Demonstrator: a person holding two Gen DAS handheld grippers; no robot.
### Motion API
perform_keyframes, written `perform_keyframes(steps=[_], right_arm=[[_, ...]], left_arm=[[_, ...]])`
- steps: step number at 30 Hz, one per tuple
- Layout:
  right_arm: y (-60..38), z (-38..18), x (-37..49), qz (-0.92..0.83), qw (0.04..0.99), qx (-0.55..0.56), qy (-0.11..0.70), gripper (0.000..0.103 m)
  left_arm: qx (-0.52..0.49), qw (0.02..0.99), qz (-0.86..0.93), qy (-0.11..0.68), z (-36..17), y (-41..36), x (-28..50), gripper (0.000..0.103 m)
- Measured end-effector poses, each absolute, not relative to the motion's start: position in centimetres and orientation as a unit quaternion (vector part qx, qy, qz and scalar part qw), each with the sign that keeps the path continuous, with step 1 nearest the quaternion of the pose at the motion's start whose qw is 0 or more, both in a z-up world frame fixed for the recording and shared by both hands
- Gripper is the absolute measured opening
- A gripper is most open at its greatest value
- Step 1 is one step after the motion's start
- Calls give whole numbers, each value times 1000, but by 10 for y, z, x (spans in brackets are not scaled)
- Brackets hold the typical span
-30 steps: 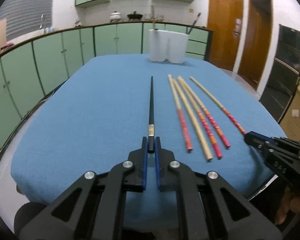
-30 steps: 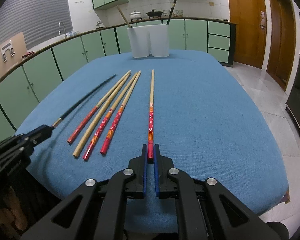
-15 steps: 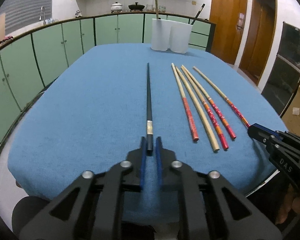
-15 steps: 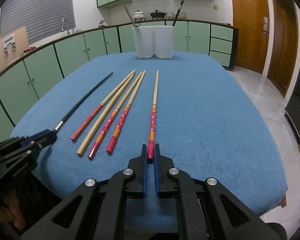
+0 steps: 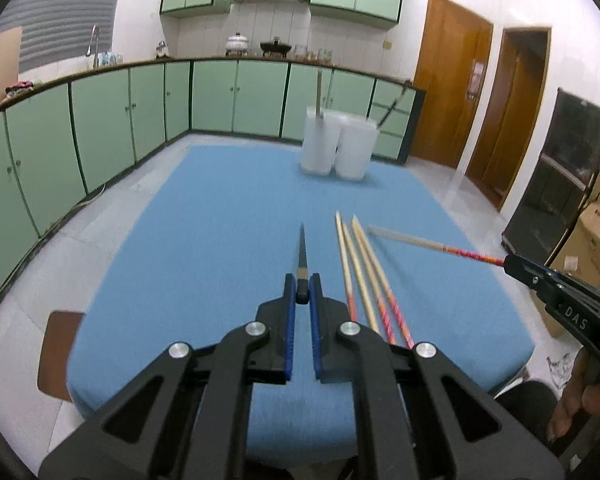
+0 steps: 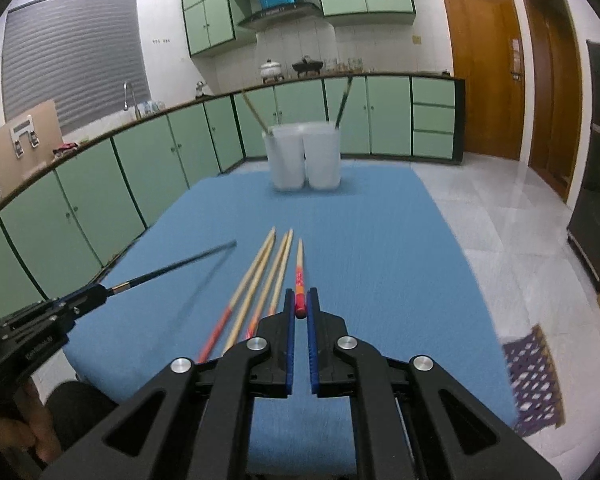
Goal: Organize utensils
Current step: 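Lift and carry both chopsticks over the white holder with both tools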
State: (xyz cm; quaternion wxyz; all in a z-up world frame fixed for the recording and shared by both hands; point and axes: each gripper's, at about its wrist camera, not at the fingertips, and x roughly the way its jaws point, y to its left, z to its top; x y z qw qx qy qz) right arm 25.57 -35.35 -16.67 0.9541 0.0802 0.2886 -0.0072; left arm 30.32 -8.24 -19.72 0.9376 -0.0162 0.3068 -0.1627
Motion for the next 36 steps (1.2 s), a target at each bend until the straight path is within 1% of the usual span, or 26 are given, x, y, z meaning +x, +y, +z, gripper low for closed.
perform_keyframes(steps=[5,11,25,36], right_arm=[[-354,-128,272,-1,961,47,274,6],[-358,-95,305,8,959,17,281,5],[-369,-53,382,37,941,0,337,5],[-371,-14,408,47,938,-2,343,5]], left_arm=[[-8,942,-174,286,-162,-83,322,6],[9,938,-199,282,-132,-95,350,6],[22,924,-234,302,-88,-115,427,6],[56,931,-239,268,-43,-138,446,6]])
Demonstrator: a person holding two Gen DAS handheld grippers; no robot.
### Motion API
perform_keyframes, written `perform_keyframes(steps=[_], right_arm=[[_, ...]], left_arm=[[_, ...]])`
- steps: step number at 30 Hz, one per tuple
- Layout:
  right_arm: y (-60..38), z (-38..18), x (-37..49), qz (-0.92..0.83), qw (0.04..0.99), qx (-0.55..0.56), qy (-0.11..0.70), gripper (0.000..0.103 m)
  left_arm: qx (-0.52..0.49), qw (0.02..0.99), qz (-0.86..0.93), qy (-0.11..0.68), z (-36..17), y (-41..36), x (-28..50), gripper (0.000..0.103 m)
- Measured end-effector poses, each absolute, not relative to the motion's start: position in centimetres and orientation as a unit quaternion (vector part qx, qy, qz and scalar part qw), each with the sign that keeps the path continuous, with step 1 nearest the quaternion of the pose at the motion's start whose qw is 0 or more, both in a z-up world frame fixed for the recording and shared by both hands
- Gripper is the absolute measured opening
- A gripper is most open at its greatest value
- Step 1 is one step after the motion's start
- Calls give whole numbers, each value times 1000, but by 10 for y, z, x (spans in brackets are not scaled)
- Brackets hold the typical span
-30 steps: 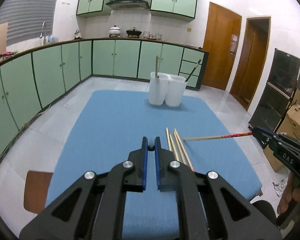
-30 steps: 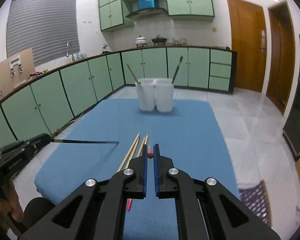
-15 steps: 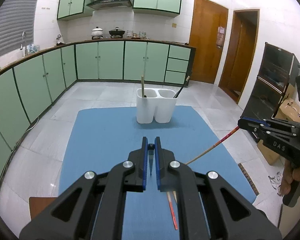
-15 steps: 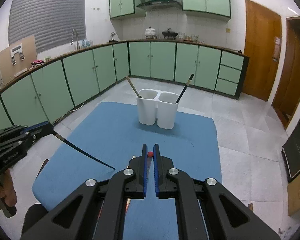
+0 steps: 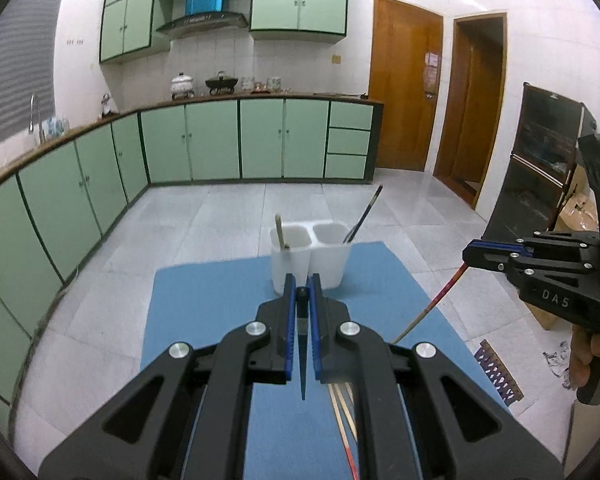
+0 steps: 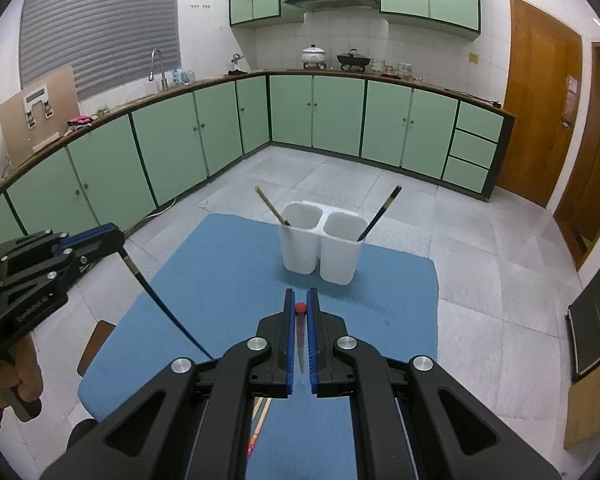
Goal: Organize utensils
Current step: 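Lift and carry both chopsticks over the white holder with both tools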
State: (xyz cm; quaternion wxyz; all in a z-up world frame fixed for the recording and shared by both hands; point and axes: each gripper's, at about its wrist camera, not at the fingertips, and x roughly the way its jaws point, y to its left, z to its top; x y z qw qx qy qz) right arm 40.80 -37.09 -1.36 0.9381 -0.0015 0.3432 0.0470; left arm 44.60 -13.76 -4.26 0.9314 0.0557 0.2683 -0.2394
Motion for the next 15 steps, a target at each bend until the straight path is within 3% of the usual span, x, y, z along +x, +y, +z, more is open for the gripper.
perform_keyframes(steps=[15], right_arm=[[-400,77,478,17,955,11,297,5]], left_arm=[[36,952,-240,188,56,-189,508,6]])
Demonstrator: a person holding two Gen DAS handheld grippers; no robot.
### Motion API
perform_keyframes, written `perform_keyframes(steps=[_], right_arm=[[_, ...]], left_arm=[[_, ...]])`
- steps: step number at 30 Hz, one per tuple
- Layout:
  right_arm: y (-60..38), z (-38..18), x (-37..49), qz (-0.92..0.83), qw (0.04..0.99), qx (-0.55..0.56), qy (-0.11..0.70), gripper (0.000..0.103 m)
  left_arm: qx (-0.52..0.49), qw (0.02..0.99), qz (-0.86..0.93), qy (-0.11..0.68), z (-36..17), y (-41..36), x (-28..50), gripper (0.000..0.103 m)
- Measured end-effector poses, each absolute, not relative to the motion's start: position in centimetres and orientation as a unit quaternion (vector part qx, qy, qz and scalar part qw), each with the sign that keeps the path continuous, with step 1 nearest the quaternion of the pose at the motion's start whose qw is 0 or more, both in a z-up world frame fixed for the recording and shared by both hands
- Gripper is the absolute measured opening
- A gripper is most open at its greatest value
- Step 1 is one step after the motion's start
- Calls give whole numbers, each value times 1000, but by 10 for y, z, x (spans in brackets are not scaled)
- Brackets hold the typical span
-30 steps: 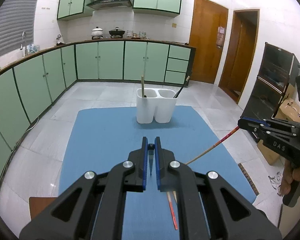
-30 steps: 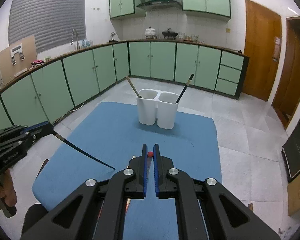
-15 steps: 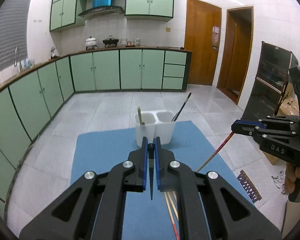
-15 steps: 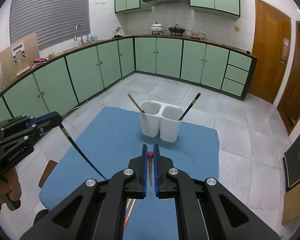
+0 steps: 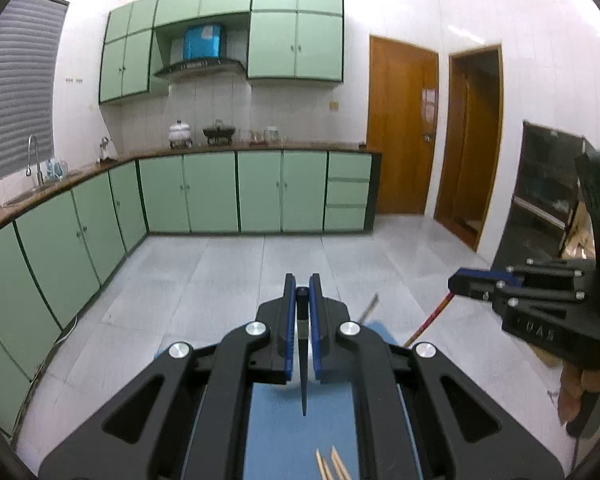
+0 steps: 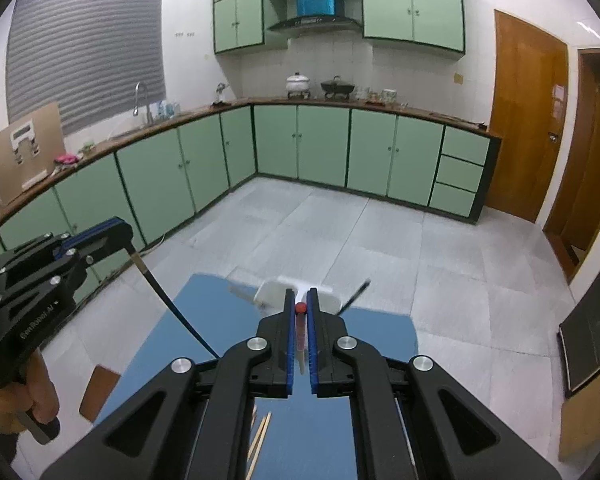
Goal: Organize utensils
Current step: 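Lift and carry both chopsticks over the white holder with both tools, then open both tools to drop the chopsticks into the holder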
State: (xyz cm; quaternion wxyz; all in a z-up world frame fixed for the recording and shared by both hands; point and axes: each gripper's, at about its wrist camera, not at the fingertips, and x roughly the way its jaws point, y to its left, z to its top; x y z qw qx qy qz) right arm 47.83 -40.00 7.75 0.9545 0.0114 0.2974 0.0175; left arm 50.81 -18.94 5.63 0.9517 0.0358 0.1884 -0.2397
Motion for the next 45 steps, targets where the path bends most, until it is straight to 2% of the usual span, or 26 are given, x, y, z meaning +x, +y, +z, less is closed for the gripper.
perform_keyframes(steps=[5,10,19,24,28,33,35,37,42,45], right_arm=[[-407,87,516,12,958,9,286,5],[-414,77,556,7,959,4,284,5],[-438,9,619,3,947,23,321,5],[-445,-21,633,16,937,45,346,6],[-449,-22,623,13,940,52,338,9],[-459,-7,591,6,947,61,316,9],[-460,-1,574,4,951,62,303,10],[-461,2,554,3,955,60,289,11],[-457,-3,497,7,962,63,265,11],[-451,-21,456,3,964,62,257,17]], left_arm=[[29,957,-231,170,69,-214,546,6],[25,960,-222,167,57,-235,587,6],[22,955,-211,205,-21,-249,650,6],[22,949,-212,231,-42,-242,662,7],[25,952,-207,225,-40,-229,654,29],[29,956,-206,207,-17,-207,632,31],[34,958,-203,198,-9,-198,618,35],[45,961,-197,186,-3,-189,600,44],[53,961,-203,181,-6,-159,552,46],[41,956,-208,202,-28,-136,519,58]])
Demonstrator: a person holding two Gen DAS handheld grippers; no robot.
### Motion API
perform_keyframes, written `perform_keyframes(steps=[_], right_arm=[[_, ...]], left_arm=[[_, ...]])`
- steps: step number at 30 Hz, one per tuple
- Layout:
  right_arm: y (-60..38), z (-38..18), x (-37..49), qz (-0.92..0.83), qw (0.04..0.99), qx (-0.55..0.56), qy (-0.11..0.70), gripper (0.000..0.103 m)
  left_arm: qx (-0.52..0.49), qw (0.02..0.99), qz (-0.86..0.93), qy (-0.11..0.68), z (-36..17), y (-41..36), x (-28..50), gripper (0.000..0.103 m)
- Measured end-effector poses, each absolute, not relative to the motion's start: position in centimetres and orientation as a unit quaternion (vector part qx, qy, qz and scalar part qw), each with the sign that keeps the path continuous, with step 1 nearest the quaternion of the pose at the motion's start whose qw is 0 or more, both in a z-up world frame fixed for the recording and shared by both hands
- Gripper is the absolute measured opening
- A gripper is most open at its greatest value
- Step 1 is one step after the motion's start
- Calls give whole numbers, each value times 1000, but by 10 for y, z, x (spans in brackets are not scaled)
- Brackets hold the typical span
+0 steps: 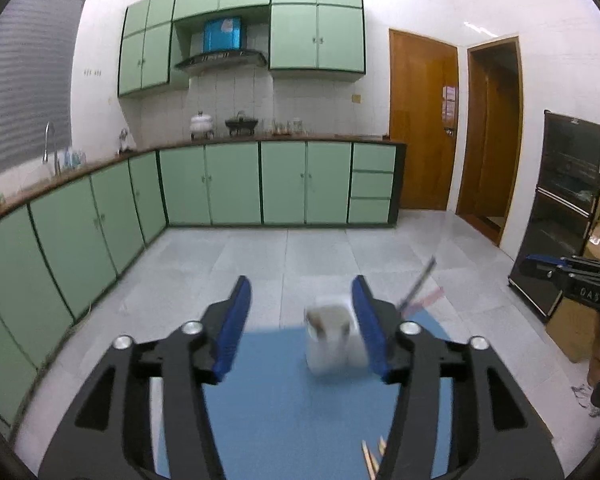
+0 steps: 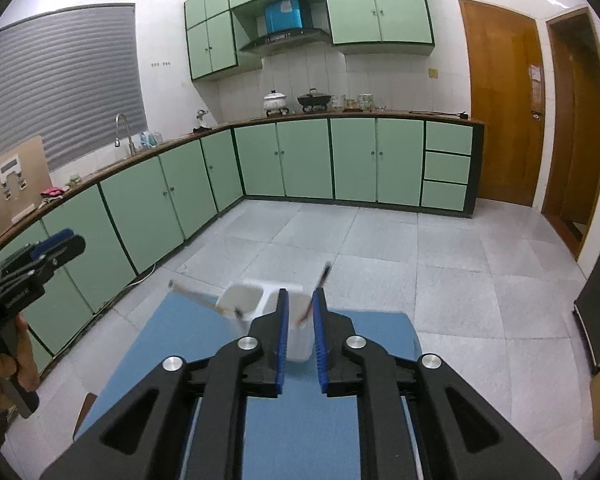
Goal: Organize utensils
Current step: 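Open both tools to drop the chopsticks into the holder, then grasp a red-patterned chopstick with the right tool while the left tool grasps a red-tipped wooden chopstick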
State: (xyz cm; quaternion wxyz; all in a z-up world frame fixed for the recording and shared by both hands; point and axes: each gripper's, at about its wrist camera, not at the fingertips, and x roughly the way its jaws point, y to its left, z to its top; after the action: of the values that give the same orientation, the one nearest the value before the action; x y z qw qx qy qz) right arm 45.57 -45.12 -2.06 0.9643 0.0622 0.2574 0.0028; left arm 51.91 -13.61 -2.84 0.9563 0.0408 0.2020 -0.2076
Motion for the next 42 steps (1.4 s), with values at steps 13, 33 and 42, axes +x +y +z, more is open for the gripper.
perform_keyframes(steps=[13,33,42], right_arm=[[-382,-182,286,-11,956,58,289,29],[-293,-280,263,24,934,34,354,30],[-308,-280,273,9,934,46,355,6]], left_arm=[[18,950,-194,245,-183,-71,347,64],[-27,942,-163,293,-246,-48,307,64],[-14,936,-175,306,-256,-66,307,64]])
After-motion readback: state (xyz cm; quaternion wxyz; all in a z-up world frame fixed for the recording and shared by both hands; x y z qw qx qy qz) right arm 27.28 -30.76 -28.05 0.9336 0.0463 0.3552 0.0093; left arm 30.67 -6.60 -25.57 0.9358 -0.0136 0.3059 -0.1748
